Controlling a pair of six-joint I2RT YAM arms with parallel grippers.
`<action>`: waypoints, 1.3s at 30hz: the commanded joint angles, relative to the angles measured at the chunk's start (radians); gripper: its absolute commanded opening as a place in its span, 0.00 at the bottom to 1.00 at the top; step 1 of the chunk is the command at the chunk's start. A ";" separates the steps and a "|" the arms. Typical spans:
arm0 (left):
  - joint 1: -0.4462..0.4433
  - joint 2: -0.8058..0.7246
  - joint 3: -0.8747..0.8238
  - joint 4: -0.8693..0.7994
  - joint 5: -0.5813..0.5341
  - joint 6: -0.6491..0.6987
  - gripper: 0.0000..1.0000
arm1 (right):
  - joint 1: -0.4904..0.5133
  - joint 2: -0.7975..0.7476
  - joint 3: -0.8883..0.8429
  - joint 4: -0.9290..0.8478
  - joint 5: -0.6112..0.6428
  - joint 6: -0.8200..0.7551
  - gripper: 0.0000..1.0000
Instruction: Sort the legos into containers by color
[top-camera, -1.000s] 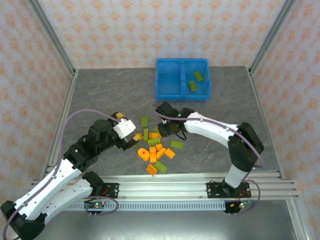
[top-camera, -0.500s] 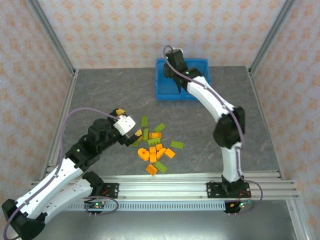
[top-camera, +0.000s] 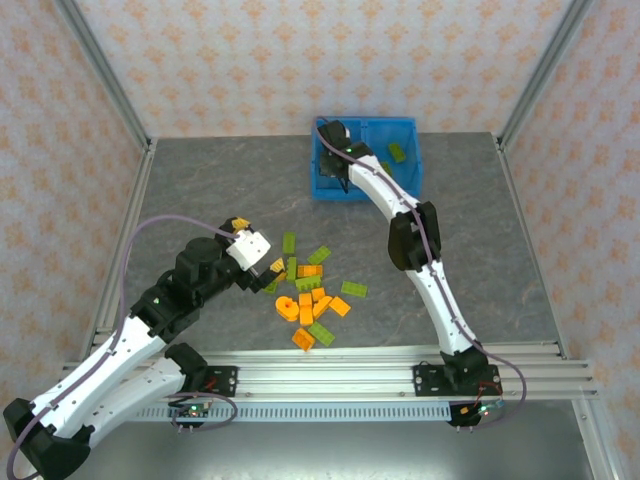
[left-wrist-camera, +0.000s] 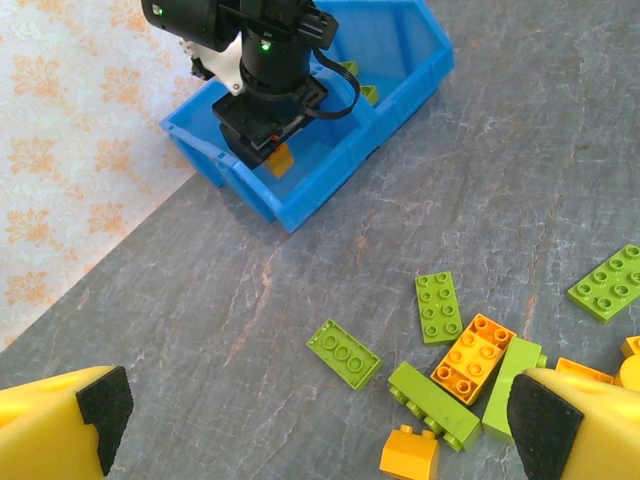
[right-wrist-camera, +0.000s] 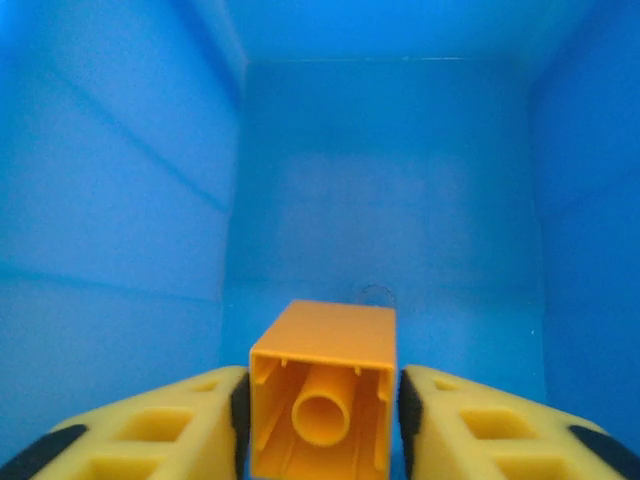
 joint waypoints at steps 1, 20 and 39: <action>0.007 -0.003 -0.008 0.021 0.008 -0.019 1.00 | -0.007 -0.033 0.020 -0.025 -0.020 0.016 0.50; 0.007 0.003 -0.015 0.021 0.008 -0.016 1.00 | 0.180 -1.058 -1.142 0.187 -0.031 -0.112 0.56; 0.009 0.034 -0.046 0.046 0.077 -0.015 1.00 | 0.468 -1.019 -1.529 0.122 -0.249 -0.097 0.69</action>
